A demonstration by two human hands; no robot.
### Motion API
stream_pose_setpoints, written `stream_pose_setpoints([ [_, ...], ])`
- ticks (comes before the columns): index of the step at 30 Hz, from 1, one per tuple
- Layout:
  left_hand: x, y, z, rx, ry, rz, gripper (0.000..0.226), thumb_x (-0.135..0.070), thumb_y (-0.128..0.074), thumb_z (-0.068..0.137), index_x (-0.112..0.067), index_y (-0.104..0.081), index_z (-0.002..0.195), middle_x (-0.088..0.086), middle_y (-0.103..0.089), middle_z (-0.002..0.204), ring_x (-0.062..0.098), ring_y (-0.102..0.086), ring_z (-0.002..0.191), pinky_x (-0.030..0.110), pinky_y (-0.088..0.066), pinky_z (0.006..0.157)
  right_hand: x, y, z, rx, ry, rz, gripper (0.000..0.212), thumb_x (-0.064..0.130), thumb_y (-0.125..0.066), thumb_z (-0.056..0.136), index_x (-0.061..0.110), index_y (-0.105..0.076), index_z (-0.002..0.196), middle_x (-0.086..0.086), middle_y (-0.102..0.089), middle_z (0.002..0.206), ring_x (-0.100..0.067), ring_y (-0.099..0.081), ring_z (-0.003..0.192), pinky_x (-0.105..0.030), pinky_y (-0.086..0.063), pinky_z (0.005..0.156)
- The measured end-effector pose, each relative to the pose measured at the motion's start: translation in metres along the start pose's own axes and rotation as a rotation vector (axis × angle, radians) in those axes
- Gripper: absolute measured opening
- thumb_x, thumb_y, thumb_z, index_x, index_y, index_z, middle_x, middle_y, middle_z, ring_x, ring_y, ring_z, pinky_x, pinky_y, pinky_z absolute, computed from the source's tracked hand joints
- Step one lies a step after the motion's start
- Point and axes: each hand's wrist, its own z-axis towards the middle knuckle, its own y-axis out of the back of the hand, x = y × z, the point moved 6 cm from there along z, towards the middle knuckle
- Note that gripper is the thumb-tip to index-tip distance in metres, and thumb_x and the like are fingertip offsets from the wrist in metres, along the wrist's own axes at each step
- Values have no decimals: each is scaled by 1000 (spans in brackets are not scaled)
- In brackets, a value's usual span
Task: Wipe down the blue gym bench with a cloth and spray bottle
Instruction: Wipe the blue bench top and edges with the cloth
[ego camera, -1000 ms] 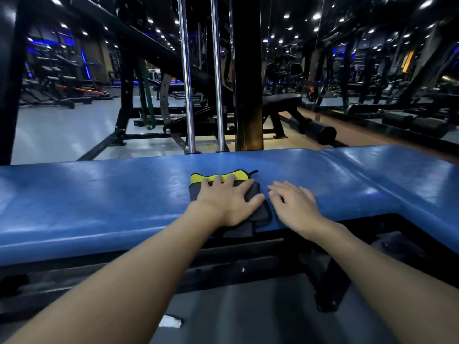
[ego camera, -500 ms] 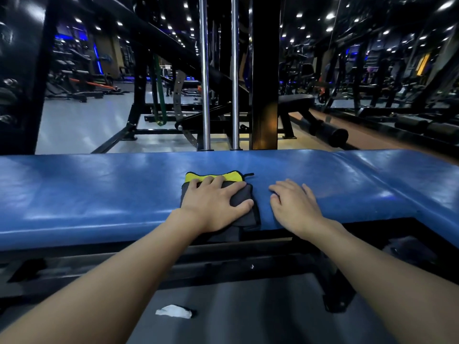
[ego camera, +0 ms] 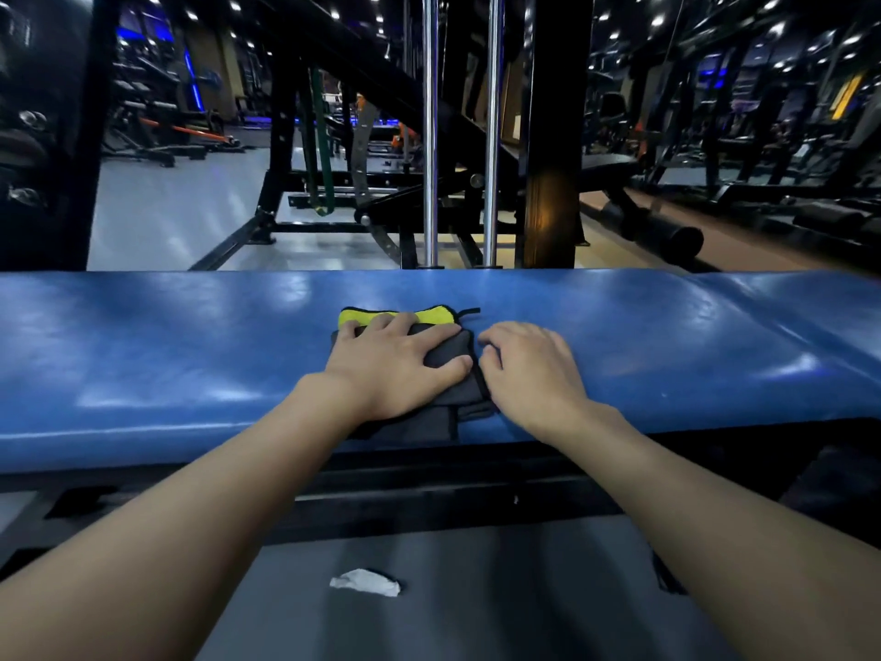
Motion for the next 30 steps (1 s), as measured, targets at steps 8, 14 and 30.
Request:
stream_pose_setpoints([
  [8, 34, 5, -12, 41, -63, 14, 83, -88, -1, 69, -63, -19, 146, -8, -30, 159, 19, -22, 148, 55, -14, 118, 13, -7, 4, 160, -17, -90, 35, 29, -36, 102, 24, -57, 130, 5, -54, 137, -18, -44, 128, -36, -26, 106],
  [14, 80, 13, -34, 35, -68, 41, 87, -88, 2, 67, -62, -18, 147, -10, -32, 156, 16, -24, 147, 51, -17, 119, 61, -12, 0, 186, 1, 27, 39, 33, -34, 105, 21, -54, 137, 3, -48, 147, -14, -35, 139, -40, -15, 116],
  [30, 173, 25, -80, -13, 10, 22, 83, -88, -1, 69, -63, -21, 146, -10, -34, 156, 15, -25, 147, 51, -18, 118, 130, -44, -25, 303, -16, -128, 51, 47, -17, 104, 40, -23, 154, 9, -14, 166, -17, -4, 153, -52, 0, 121],
])
